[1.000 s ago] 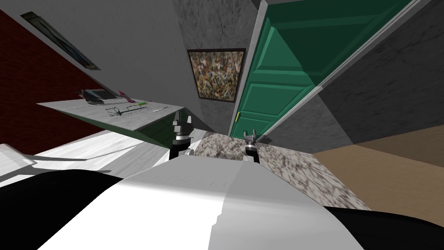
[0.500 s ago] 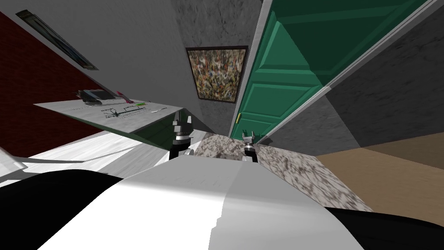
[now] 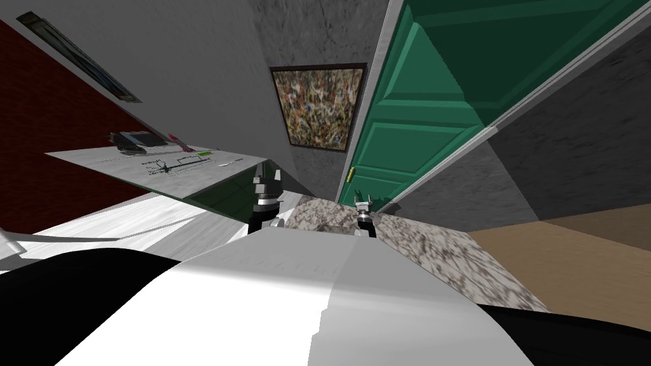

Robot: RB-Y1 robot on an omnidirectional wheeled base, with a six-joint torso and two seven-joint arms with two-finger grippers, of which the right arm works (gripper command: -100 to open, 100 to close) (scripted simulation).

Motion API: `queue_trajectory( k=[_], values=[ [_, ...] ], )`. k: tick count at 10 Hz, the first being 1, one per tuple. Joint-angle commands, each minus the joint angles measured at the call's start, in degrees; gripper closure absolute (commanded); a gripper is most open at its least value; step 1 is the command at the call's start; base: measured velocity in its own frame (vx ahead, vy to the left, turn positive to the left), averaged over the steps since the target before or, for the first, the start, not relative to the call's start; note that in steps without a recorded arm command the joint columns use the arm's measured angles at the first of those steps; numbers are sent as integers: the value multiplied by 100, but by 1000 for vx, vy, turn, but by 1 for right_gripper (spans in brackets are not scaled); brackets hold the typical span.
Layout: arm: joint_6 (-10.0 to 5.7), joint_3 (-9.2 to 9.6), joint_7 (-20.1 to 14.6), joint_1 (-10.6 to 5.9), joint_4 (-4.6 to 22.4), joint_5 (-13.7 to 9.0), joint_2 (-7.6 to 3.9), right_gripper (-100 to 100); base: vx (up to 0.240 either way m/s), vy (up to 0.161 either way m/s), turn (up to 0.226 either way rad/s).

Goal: Pull the door open

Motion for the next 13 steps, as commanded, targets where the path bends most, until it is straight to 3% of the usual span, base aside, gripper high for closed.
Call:
queue_trajectory(
  k=[1,13],
  values=[
    [-70,34,-253,-96,237,-81,-23,-100,107,22,11],
    [-510,282,-1954,-555,1681,-652,-252,-100,100,6,10]
  ],
)
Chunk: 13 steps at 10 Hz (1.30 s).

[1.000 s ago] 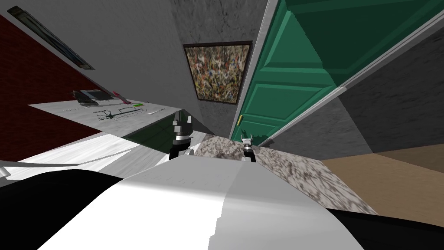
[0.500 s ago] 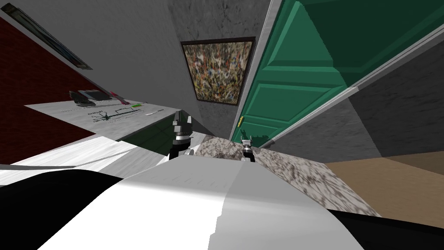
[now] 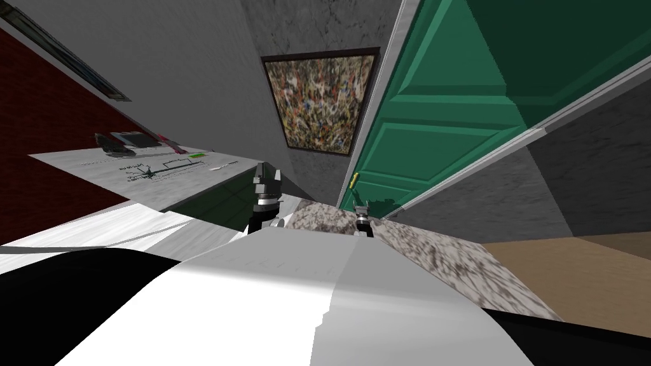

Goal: Pull the door open

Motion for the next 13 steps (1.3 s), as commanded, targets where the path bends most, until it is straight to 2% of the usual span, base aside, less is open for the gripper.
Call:
queue_trajectory(
  k=[1,13],
  values=[
    [-58,35,-231,-41,169,-73,-28,-100,102,5,11],
    [-400,227,-1553,-397,1291,-516,-201,-100,99,2,8]
  ],
)
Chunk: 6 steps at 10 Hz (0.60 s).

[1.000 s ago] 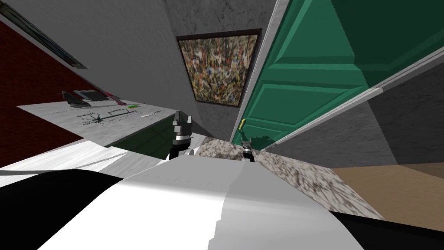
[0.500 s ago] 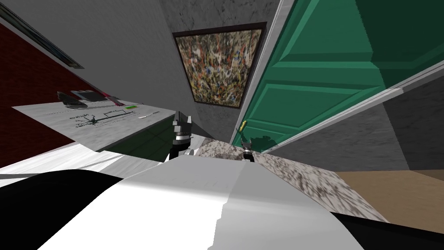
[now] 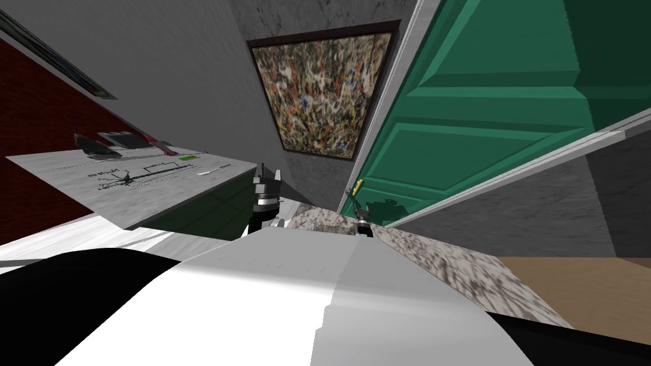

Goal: Pull the door open

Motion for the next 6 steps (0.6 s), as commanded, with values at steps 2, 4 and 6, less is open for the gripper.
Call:
queue_trajectory(
  k=[2,4,6],
  values=[
    [-94,46,-323,-95,285,-103,-40,-100,115,-7,9],
    [-144,74,-517,-147,450,-168,-65,-100,138,6,8],
    [-189,100,-693,-195,599,-227,-87,-100,133,7,6]
  ],
)
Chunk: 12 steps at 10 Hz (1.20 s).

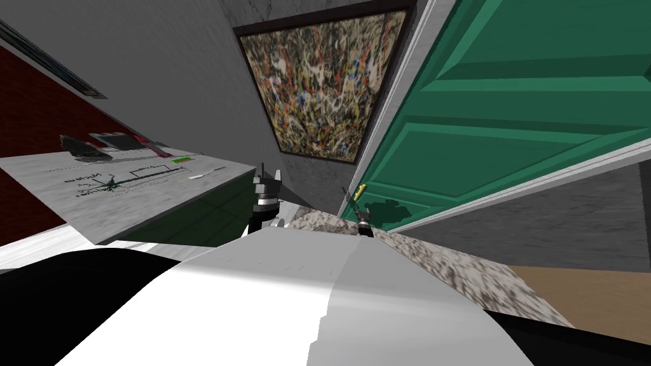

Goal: Pull the door open

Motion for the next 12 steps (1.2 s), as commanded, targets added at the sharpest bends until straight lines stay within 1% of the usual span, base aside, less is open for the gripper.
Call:
queue_trajectory(
  k=[1,2,3,4,5,6,8,10,11,12],
  values=[
    [-62,24,-156,-69,173,-44,-13,-100,112,7,5],
    [-27,12,-83,-33,85,-27,-7,-100,53,3,2],
    [-74,-49,-172,-33,177,-70,-75,-100,151,27,149],
    [-87,-68,-194,-32,203,-82,-96,-100,211,-15,106],
    [-130,-134,-268,-28,291,-124,-166,-100,182,-28,145],
    [-146,-157,-294,-26,322,-139,-191,-100,170,-32,112],
    [-206,-247,-396,-20,443,-196,-288,-100,189,-41,125],
    [-259,-328,-487,-14,551,-247,-375,-100,205,0,132],
    [-215,-307,-440,14,462,-234,-353,-100,78,10,-34],
    [-215,-307,-440,14,462,-234,-353,100,-35,11,24]
  ],
)
